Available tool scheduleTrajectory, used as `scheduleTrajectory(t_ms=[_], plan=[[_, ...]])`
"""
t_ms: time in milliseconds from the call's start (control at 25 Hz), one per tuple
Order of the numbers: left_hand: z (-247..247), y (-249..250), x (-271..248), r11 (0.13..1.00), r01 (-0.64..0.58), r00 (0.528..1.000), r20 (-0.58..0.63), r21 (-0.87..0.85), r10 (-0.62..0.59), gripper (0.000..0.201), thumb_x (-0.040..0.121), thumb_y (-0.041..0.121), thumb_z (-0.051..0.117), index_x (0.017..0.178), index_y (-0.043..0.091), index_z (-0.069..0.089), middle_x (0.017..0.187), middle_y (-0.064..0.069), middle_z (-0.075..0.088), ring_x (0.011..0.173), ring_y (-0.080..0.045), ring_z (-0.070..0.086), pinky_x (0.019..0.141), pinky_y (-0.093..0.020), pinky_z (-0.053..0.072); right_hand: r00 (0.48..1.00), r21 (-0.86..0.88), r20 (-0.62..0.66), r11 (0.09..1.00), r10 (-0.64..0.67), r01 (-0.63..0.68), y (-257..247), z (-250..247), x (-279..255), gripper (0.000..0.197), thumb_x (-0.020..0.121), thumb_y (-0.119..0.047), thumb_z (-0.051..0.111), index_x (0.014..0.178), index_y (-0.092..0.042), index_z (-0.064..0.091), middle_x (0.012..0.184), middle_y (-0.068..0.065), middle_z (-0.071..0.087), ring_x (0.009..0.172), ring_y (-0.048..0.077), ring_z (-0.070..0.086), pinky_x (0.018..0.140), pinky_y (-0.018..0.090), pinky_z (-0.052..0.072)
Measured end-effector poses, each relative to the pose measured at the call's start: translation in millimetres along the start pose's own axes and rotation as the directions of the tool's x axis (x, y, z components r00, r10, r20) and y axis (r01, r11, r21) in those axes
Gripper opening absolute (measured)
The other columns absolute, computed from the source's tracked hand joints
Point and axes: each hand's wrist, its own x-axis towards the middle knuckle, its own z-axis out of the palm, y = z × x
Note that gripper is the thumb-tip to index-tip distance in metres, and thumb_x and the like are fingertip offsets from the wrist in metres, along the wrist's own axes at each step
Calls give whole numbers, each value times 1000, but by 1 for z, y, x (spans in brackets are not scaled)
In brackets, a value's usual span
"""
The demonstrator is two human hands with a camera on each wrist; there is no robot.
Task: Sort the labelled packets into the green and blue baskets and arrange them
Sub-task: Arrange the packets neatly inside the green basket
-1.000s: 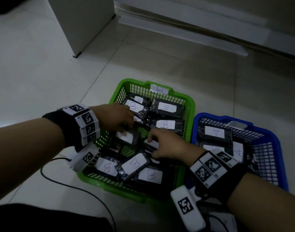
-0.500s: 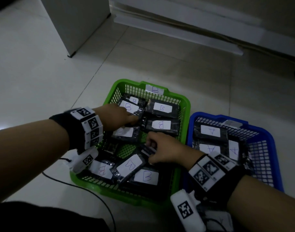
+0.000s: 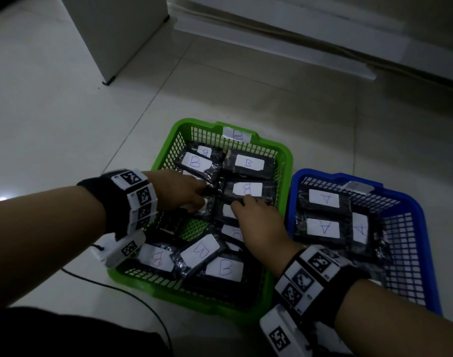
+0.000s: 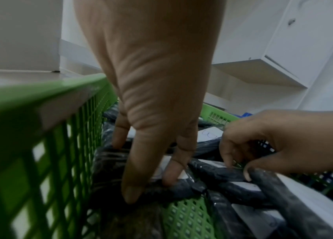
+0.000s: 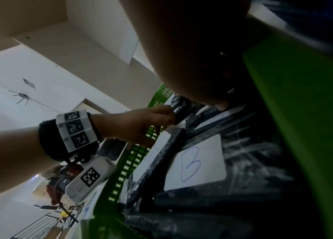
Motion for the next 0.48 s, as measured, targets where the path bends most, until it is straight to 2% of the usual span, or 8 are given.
scheduleTrajectory(t_ms=[160,240,320,400,480], plan=[[-4,1,5,997,71,997,-37,-16,-72,29,95,30,45,124,24,47,132,-5,35,111,-24,47,85,-40,50,999,-17,-48,1000,-18,17,8,-7,10,21,83,-4,54,104,-7,56,105,15,63,94,32,62,68,32,38],[-7,-3,3,994,88,994,-57,-66,-92,34,94,29,48,128,24,46,135,-5,35,116,-23,45,91,-40,48,998,15,-58,1000,-17,18,18,-8,17,15,83,-4,54,97,-7,58,99,15,66,90,32,63,67,31,38],[-8,-7,-1,991,77,994,-73,-113,-86,37,91,30,53,127,26,48,135,-1,37,117,-21,46,93,-39,47,999,37,-50,999,-8,10,24,-11,23,10,85,-11,55,94,-11,59,98,11,65,93,29,62,70,32,43],[-6,-8,-5,990,63,998,-23,-124,-67,42,90,33,56,130,29,46,135,4,38,120,-19,45,95,-35,45,998,89,6,994,-62,61,25,-12,25,15,86,-29,57,97,-18,59,102,4,61,101,25,54,81,36,44],[-3,-6,-9,993,59,998,35,-101,-56,50,89,36,57,136,32,41,138,5,35,124,-18,41,96,-33,45,983,105,101,984,-154,144,22,-14,24,24,84,-37,60,102,-21,56,106,2,56,105,24,49,79,34,41]])
